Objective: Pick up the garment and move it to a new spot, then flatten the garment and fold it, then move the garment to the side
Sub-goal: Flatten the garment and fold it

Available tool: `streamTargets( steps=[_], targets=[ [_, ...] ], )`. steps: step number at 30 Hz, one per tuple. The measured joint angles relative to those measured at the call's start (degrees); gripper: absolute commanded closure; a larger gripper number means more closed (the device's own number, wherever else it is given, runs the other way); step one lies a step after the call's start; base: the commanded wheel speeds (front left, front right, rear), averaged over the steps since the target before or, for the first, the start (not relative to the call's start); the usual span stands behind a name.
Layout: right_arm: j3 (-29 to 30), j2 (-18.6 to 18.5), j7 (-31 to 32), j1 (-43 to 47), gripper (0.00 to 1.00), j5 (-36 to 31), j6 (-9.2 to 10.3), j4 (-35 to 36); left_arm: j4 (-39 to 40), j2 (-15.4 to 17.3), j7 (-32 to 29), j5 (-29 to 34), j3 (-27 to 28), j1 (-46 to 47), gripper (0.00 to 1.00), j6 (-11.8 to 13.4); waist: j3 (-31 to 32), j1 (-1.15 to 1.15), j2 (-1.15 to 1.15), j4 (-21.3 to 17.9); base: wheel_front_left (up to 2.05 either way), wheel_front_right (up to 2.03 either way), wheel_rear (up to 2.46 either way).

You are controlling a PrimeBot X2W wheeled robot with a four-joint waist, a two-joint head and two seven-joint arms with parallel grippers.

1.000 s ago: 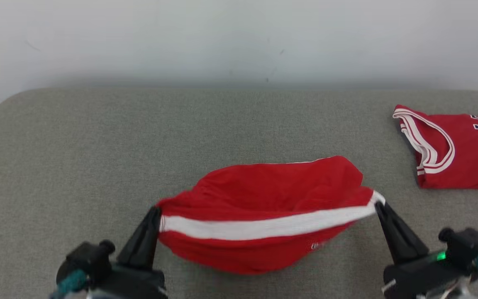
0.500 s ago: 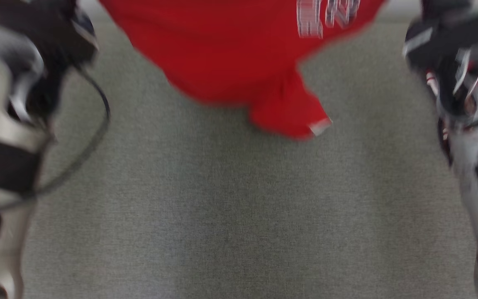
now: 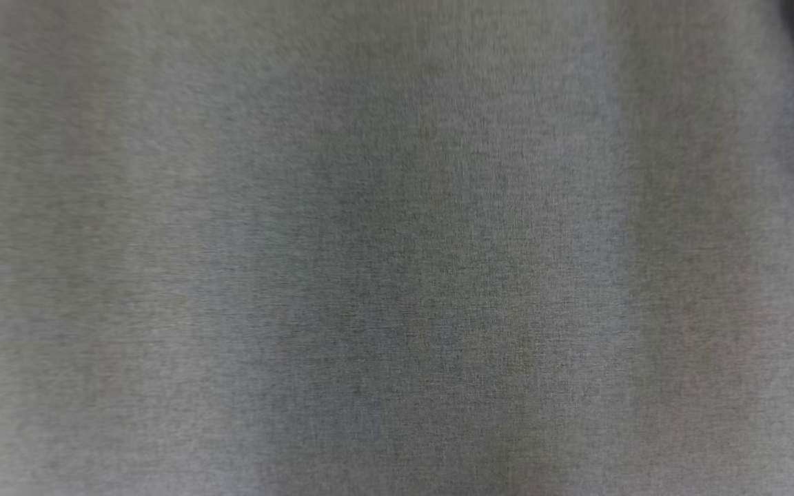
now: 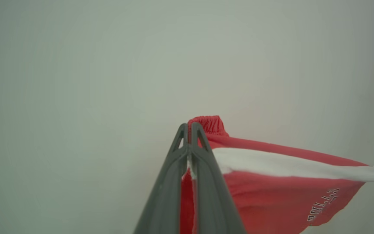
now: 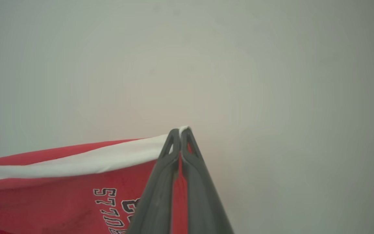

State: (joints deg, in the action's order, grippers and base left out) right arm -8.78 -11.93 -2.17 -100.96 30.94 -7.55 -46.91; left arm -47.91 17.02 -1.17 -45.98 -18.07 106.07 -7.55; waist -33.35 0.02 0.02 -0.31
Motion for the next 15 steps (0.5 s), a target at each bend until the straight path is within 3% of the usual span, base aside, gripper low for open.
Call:
streamTargets(
  steps=[8, 15],
  targets=[
    [-3.6, 0.4, -4.3, -3.4, 1.0, 1.0, 0.0, -5.0, -4.3, -1.3, 3.0, -3.0, -3.7, 2.7, 1.0, 0.0, -4.4, 0.0, 0.0, -0.6, 0.0, 0.0, 0.0],
    [-9.8, -1.6, -7.7, 5.0, 1.0, 7.0, 0.0, -1.7, -0.4, -1.8, 6.8, -8.3, -8.3, -7.7, 1.0, 0.0, -3.5, -0.02, 0.0, -0.8, 0.0, 0.0, 0.0]
  ],
)
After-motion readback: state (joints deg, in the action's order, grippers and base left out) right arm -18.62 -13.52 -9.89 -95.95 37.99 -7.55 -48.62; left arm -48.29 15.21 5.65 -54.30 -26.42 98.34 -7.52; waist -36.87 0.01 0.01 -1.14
